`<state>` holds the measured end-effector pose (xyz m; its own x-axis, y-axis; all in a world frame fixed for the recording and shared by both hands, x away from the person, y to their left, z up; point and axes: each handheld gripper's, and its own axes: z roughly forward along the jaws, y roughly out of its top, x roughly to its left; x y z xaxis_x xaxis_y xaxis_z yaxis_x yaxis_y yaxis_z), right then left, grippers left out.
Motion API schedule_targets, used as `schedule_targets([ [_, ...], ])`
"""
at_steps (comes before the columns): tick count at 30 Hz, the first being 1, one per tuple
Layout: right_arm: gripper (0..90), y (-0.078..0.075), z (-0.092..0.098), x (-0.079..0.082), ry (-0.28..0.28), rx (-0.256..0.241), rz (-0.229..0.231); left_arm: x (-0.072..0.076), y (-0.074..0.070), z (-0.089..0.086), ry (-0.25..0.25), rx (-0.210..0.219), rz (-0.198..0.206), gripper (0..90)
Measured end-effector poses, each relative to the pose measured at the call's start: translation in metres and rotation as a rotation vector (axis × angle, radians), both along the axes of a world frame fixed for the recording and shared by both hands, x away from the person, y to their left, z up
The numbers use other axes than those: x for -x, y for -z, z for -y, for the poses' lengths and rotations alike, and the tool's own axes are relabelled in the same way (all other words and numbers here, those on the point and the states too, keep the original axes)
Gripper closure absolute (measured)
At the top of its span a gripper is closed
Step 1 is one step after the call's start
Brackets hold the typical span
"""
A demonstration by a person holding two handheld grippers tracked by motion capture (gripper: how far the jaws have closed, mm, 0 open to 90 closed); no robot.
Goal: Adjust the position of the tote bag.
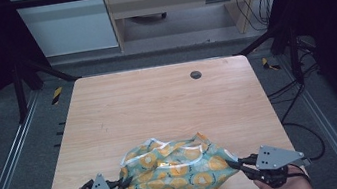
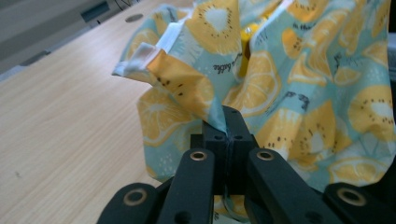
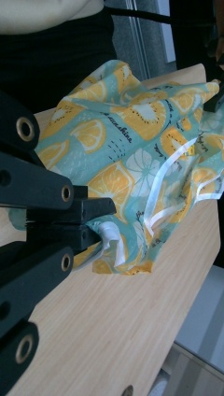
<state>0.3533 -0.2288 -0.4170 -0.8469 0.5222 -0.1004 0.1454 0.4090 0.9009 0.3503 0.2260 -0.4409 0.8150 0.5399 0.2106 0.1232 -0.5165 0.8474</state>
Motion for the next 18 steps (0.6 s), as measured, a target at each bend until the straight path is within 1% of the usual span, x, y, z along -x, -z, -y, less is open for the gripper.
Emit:
schedule_targets([
  [1, 89.7, 0.002, 0.000, 0.000, 0.001, 0.002, -0.005, 0.000, 0.001, 0.001, 0.005, -0.020, 0.001, 90.0],
  [4, 89.7, 0.008, 0.001, -0.002, -0.004, 0.005, -0.019, -0.001, 0.005, 0.005, 0.014, -0.055, -0.010, 90.0],
  [8, 89.7, 0.015, 0.000, -0.005, -0.007, 0.004, -0.036, -0.003, 0.010, 0.008, 0.020, -0.090, -0.029, 90.0],
  [9, 89.7, 0.016, 0.000, -0.005, -0.009, 0.003, -0.042, -0.003, 0.010, 0.008, 0.020, -0.090, -0.029, 90.0],
  [10, 89.7, 0.018, -0.001, -0.005, -0.010, 0.007, -0.043, -0.004, 0.012, 0.010, 0.025, -0.101, -0.041, 90.0],
  [13, 89.7, 0.022, -0.002, -0.006, -0.014, 0.019, -0.049, -0.006, 0.014, 0.011, 0.026, -0.116, -0.054, 90.0],
  [18, 89.7, 0.026, -0.005, -0.008, -0.014, 0.026, -0.061, -0.010, 0.018, 0.013, 0.019, -0.126, -0.082, 90.0],
])
